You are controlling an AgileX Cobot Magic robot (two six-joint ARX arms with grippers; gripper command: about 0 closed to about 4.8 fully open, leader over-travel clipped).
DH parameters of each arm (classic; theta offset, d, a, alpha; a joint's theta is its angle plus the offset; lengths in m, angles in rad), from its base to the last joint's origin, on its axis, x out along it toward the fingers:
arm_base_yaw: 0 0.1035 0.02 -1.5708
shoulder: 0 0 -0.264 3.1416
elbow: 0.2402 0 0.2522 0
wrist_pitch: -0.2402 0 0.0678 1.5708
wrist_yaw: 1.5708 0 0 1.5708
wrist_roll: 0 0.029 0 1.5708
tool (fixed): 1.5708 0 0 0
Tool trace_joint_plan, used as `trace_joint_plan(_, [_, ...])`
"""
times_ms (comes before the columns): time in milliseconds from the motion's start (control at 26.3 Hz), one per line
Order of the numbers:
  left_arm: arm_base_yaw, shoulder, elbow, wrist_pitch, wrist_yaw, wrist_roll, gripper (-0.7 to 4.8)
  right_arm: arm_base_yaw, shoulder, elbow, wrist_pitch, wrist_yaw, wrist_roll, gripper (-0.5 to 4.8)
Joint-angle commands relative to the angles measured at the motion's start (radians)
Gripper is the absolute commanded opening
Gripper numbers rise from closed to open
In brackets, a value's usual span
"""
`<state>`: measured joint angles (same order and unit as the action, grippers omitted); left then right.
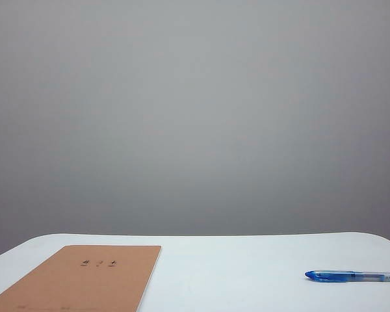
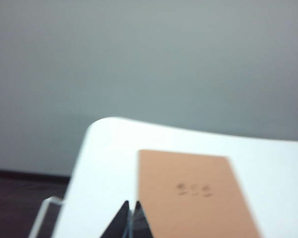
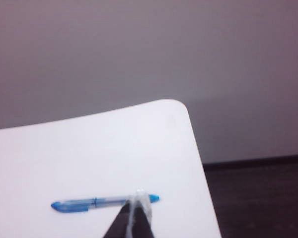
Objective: Pick up a pen on the table and place it on the notebook.
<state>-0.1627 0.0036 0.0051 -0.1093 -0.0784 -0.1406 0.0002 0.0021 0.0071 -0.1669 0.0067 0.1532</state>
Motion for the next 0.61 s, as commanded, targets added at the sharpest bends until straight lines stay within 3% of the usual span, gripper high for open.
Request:
trace_joint_plan(38, [0.001,0.006,0.069,0.015,0.03,-0.024,-0.05,0.0,0.0,-0.006,0.116,0.002,0.013,-0.06])
trace_joint_plan(228, [0.001,0.096,0.204,0.019,0.02,0.01,-0.05,0.001,0.002,-0.001,0.255,0.026,0.049,-0.06])
trace_joint_plan(494, [0.001,0.348,0.348,0.045,0.204,0.025,-0.05,0.0,0.008,0.068,0.254,0.157,0.05,-0.06])
trace_joint_plan(608, [0.001,0.509,0.449,0.042,0.216,0.083,-0.05,-0.001,0.072,0.153,0.254,0.204,0.013,-0.06])
